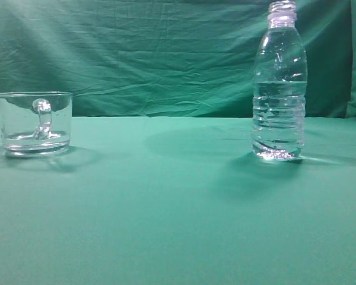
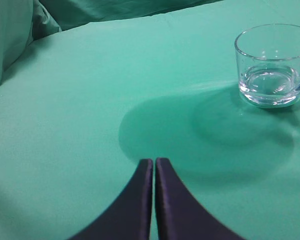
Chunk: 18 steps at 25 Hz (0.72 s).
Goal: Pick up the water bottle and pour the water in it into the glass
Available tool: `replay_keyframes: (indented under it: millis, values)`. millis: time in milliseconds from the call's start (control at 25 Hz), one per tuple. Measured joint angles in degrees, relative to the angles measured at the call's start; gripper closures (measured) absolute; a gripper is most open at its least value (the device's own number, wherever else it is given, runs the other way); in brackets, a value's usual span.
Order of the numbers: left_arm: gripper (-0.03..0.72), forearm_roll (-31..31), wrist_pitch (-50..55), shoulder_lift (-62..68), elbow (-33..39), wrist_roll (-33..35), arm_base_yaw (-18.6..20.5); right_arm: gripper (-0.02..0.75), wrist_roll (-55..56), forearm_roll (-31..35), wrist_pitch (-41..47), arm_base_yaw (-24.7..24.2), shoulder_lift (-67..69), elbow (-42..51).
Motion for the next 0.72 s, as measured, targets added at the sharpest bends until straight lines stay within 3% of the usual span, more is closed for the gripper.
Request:
replay_keyframes:
  millis: [160,400,720]
  values:
    - [0.688,0.00,0.00,0.00,0.00,0.00,0.00,0.738,4.82,-4.64,-1.42,0.00,-4.38,-0.01]
    - [0.688,0.00,0.00,0.00,0.00,0.00,0.00,0.738,5.56,-5.44,-5.10,0.00,-6.00,-0.01]
    - [0.688,0.00,0.00,0.00,0.00,0.00,0.00,0.738,6.54,-5.07,-3.36,0.00,-8.28,-0.01]
